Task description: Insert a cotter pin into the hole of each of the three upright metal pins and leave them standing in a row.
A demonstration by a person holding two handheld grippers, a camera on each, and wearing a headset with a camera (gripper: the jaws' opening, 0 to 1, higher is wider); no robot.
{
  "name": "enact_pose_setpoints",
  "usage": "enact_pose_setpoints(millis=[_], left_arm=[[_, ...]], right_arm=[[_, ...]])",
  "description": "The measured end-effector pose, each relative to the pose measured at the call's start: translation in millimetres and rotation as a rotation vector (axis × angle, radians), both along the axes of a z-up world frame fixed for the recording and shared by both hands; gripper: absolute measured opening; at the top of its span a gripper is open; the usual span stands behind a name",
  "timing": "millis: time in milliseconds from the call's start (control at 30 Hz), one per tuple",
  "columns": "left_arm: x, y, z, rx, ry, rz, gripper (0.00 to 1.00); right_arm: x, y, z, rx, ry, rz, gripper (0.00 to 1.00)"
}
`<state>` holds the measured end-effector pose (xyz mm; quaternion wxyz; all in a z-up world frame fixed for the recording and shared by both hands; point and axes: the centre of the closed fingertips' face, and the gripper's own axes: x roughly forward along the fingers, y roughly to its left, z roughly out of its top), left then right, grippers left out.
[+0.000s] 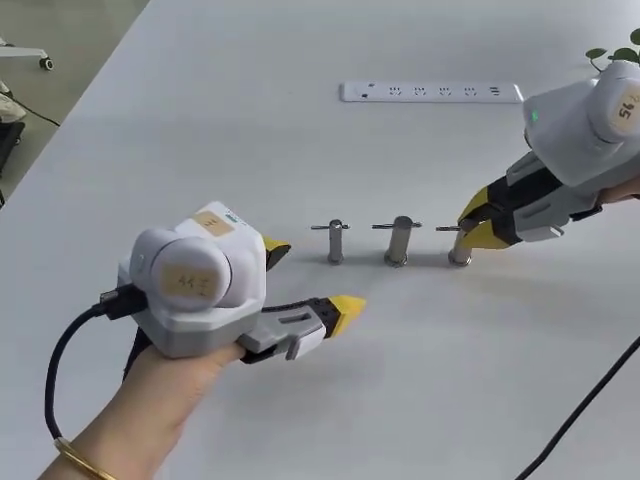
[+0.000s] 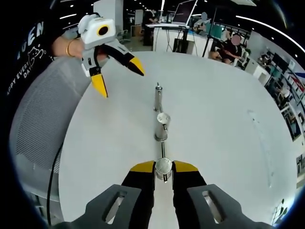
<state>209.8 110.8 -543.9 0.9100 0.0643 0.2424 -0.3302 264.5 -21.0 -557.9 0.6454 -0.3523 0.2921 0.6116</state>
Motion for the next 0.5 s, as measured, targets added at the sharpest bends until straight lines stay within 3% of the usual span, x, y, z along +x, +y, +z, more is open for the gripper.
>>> enact_pose_setpoints(millis=[500], left_arm=[[-1.4, -4.5, -1.8, -0.003, 0.014, -0.01, 0.57]], right_arm=[[9.1, -12.5, -3.6, -0.013, 0.05, 0.009, 0.08]])
